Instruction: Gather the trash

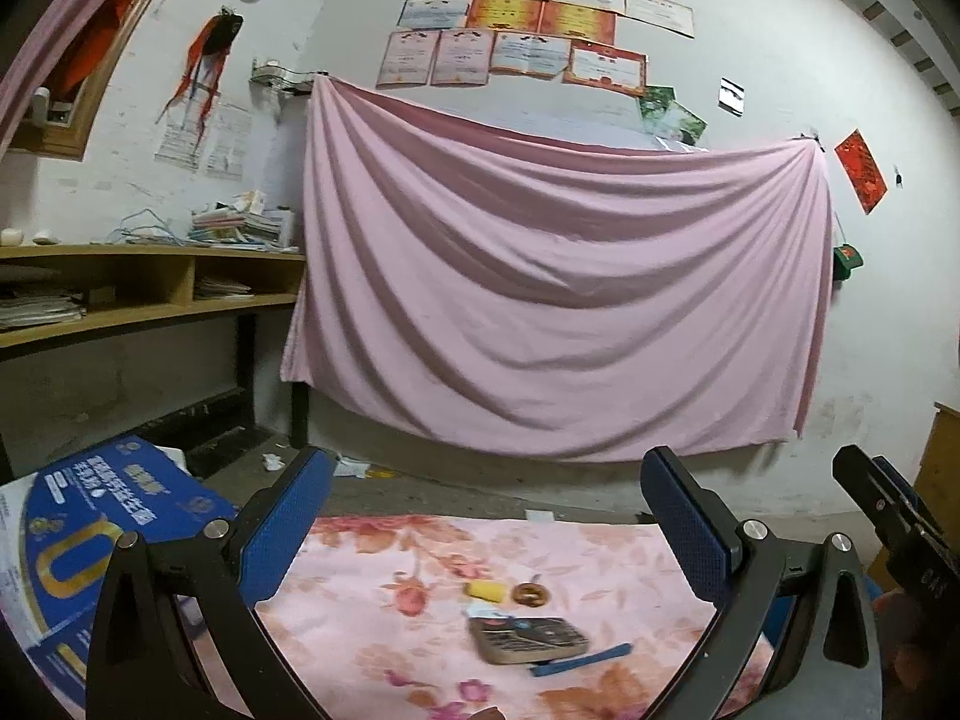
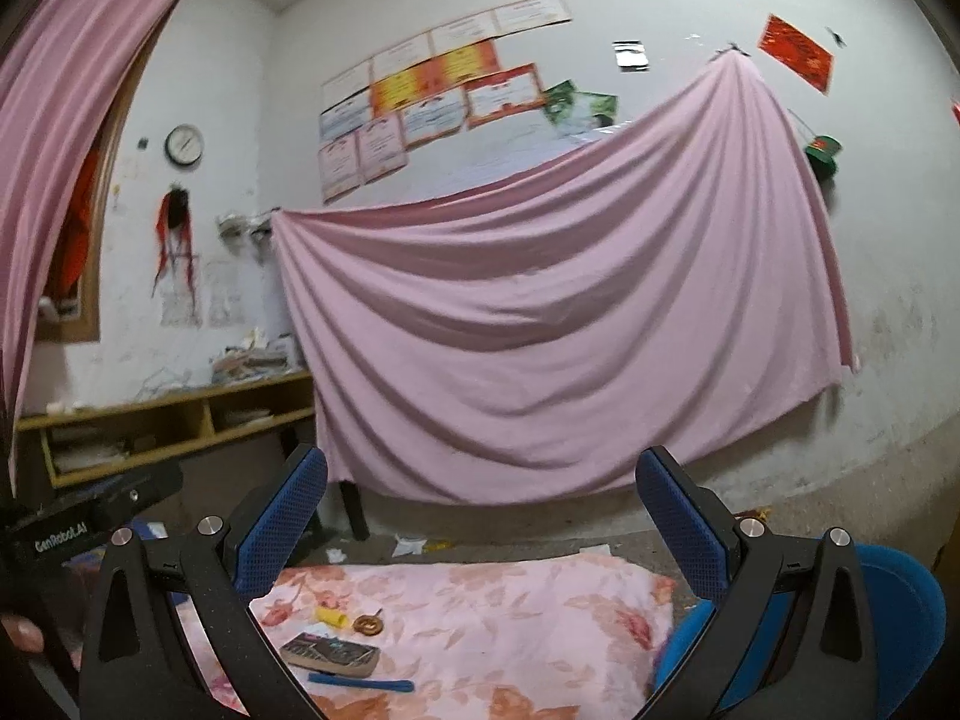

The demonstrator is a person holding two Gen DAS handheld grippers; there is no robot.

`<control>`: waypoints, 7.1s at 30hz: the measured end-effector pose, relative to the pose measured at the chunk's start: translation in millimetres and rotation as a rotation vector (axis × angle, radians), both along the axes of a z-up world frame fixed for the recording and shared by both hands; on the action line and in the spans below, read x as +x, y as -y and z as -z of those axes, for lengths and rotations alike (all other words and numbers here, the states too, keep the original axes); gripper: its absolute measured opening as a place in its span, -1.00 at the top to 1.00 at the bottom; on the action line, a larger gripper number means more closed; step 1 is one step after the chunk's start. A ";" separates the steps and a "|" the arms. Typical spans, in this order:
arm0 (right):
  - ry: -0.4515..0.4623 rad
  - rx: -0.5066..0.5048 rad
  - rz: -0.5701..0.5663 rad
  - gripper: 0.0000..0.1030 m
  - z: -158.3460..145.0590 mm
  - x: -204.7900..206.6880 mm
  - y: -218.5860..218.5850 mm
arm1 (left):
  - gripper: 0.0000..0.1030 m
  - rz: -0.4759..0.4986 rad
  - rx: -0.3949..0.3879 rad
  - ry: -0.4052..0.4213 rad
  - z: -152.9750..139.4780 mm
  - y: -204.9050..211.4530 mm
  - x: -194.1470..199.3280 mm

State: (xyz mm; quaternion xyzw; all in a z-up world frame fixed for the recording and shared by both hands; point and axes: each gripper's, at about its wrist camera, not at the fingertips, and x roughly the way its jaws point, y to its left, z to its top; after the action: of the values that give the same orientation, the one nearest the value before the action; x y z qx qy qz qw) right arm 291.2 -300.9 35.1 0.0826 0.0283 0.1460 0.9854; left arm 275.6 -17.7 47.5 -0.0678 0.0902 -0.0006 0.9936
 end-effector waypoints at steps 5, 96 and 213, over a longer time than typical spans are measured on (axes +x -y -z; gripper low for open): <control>-0.019 -0.052 -0.029 -1.00 5.6 2.2 -23.4 | -0.96 -0.015 0.026 -0.016 8.2 -16.1 0.7; -0.839 -0.304 -0.277 0.32 99.6 92.5 -64.1 | -0.28 0.320 -0.073 -0.701 115.6 15.8 119.2; -0.796 -0.493 -0.373 0.85 101.8 87.6 -82.6 | 0.96 0.365 -0.141 -0.764 127.4 3.7 189.6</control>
State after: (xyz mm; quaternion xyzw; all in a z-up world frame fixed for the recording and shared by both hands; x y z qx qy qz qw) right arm 378.8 -218.2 -66.7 -0.1098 0.4500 0.2658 0.8455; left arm 465.2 -21.4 -79.9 -0.1140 0.4620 -0.1575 0.8653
